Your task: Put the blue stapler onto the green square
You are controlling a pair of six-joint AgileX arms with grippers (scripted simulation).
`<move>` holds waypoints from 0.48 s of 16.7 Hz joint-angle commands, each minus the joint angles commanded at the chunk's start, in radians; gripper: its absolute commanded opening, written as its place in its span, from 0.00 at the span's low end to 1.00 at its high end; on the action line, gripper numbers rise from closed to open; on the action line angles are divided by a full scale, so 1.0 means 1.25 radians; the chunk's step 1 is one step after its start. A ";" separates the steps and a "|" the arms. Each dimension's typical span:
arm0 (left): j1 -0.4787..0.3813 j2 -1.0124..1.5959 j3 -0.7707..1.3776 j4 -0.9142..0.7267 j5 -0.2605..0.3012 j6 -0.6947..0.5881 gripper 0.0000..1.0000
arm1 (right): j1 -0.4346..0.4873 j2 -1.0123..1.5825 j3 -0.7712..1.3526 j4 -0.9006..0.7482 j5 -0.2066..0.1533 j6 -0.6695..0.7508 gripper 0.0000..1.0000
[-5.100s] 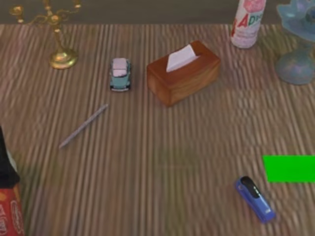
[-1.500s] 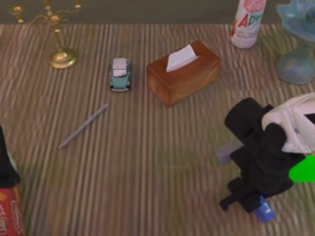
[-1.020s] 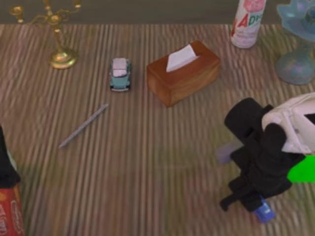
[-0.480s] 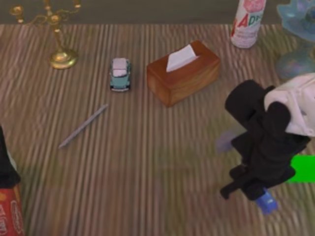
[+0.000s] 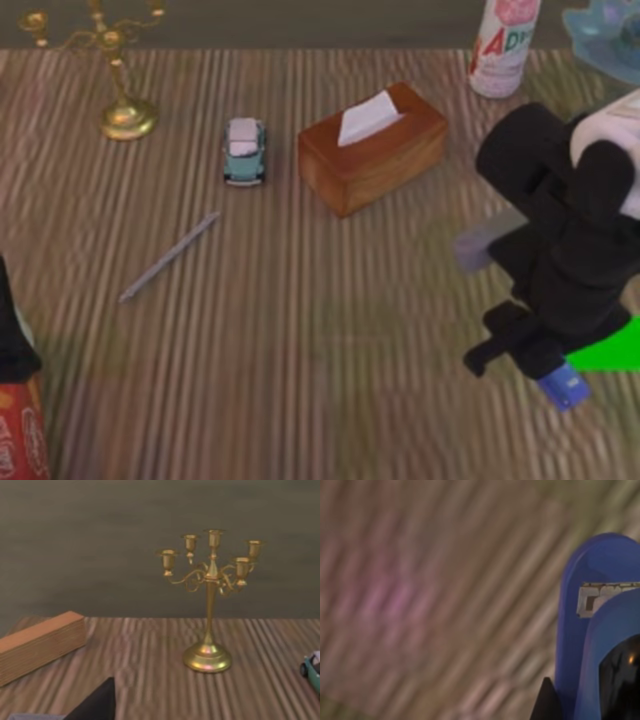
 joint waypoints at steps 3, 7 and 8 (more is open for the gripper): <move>0.000 0.000 0.000 0.000 0.000 0.000 1.00 | -0.002 0.003 -0.002 0.002 0.000 0.002 0.00; 0.000 0.000 0.000 0.000 0.000 0.000 1.00 | -0.018 0.019 0.020 -0.009 0.000 0.087 0.00; 0.000 0.000 0.000 0.000 0.000 0.000 1.00 | -0.026 0.026 0.029 -0.015 0.000 0.129 0.00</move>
